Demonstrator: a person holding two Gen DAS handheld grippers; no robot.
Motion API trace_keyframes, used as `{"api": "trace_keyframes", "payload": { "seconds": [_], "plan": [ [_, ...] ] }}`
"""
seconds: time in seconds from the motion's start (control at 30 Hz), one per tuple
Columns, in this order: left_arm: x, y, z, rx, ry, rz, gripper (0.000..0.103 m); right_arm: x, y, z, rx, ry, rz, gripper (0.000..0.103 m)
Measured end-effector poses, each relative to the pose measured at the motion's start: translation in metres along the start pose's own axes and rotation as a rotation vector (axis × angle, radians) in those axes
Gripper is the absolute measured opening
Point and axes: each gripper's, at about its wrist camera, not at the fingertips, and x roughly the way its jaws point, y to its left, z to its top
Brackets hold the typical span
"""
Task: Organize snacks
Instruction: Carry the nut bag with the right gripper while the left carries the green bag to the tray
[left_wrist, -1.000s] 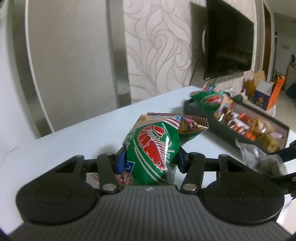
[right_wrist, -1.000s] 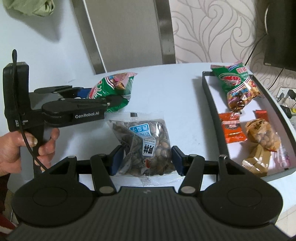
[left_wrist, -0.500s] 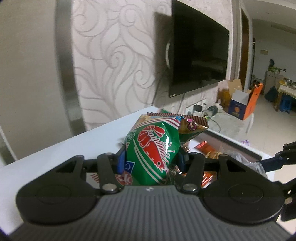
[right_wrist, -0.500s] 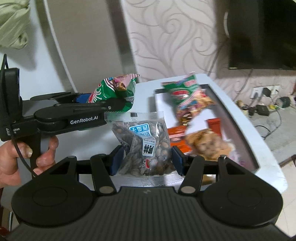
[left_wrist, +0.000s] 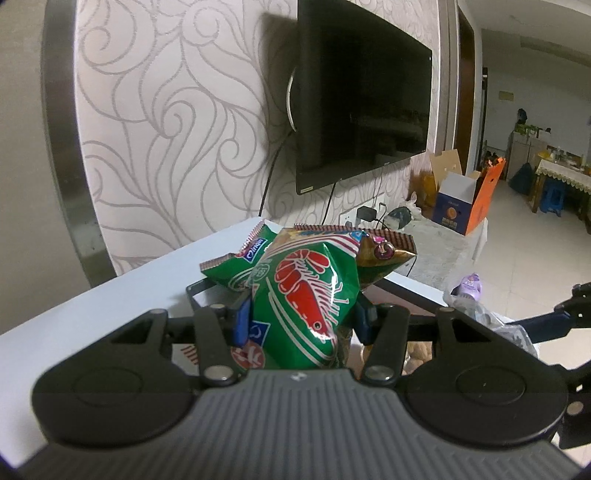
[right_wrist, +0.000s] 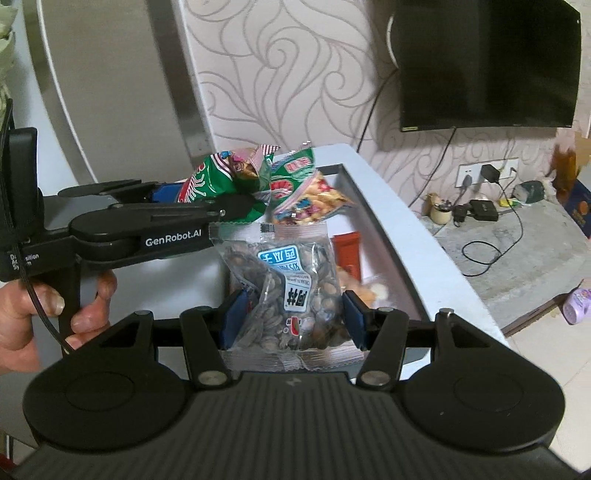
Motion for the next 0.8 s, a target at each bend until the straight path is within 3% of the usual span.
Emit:
{"api": "trace_keyframes", "payload": {
  "seconds": [0.43,0.8],
  "plan": [
    [0.041,-0.006,-0.002,0.000,0.039,0.021,0.055,0.033,-0.012,0.000,0.002,0.060,-0.023,0.062],
    [0.064,-0.014,-0.001,0.032,0.063,-0.011,0.056,0.059,-0.020,0.000,-0.004,0.104,-0.050,0.062]
  ]
}}
